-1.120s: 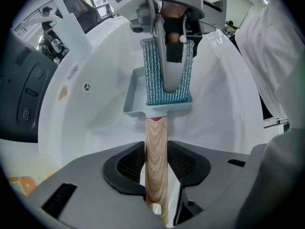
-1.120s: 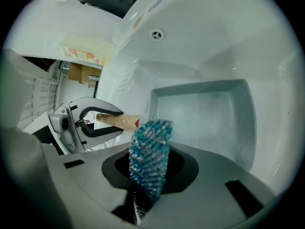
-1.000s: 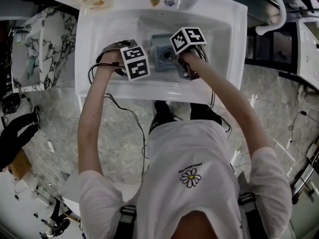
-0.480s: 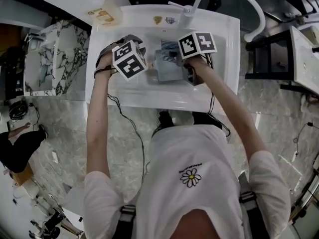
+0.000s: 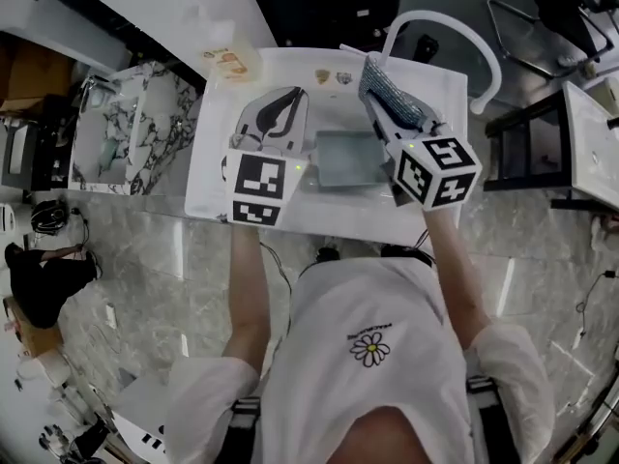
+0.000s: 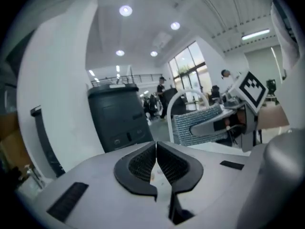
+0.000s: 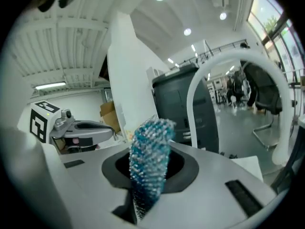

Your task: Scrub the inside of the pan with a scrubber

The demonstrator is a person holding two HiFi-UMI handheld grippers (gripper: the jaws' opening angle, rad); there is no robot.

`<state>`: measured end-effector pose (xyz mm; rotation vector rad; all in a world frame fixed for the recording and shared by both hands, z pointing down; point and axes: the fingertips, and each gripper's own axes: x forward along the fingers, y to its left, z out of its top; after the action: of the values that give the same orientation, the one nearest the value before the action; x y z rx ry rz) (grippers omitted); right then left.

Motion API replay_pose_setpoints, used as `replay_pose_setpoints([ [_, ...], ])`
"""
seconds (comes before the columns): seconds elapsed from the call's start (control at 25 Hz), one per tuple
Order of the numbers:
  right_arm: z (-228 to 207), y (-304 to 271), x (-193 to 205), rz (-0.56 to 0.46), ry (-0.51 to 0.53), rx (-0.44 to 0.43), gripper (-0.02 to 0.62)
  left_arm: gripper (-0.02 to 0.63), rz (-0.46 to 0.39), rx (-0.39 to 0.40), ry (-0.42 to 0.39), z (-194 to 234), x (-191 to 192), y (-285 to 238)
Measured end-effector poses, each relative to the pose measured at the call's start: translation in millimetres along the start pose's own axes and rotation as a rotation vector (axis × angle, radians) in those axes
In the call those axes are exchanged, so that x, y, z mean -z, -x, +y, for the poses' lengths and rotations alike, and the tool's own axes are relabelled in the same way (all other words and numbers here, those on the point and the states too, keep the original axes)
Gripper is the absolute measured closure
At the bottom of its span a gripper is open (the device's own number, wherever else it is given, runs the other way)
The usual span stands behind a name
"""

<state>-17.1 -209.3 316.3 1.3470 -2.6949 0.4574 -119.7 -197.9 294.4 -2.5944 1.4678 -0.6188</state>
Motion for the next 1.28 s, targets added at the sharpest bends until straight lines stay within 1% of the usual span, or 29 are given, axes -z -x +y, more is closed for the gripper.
replay_pose_setpoints([
  [0.08, 5, 21, -13, -0.085, 0.056, 0.025, 0.538, 0.581, -0.102, -0.097, 0.1, -5, -17, 25],
  [0.16, 10, 39, -22, -0.148, 0.108, 0.049, 0.538, 0.581, -0.191, -0.188, 0.209, -8, -26, 47],
  [0.24, 16, 54, -24, -0.195, 0.159, 0.074, 0.538, 0.583, -0.256, -0.245, 0.293, -12, -26, 61],
  [0.28, 18, 60, -23, -0.211, 0.182, 0.084, 0.538, 0.583, -0.272, -0.259, 0.312, -16, -22, 65],
  [0.36, 23, 70, -17, -0.223, 0.209, 0.097, 0.538, 0.585, -0.263, -0.268, 0.32, -23, -12, 68],
  [0.44, 25, 75, -8, -0.218, 0.21, 0.103, 0.538, 0.588, -0.246, -0.275, 0.33, -28, -4, 71],
  [0.56, 26, 78, -3, -0.212, 0.206, 0.108, 0.538, 0.589, -0.25, -0.29, 0.346, -27, -2, 75],
  [0.8, 28, 81, -9, -0.231, 0.203, 0.106, 0.538, 0.59, -0.278, -0.328, 0.29, -19, -13, 81],
  [0.92, 27, 82, -12, -0.242, 0.201, 0.11, 0.538, 0.589, -0.286, -0.337, 0.278, -17, -17, 81],
  [1.12, 27, 83, -18, -0.259, 0.207, 0.115, 0.538, 0.589, -0.273, -0.334, 0.269, -14, -15, 82],
  [1.28, 26, 84, -17, -0.26, 0.208, 0.109, 0.538, 0.591, -0.286, -0.331, 0.268, -15, -20, 82],
])
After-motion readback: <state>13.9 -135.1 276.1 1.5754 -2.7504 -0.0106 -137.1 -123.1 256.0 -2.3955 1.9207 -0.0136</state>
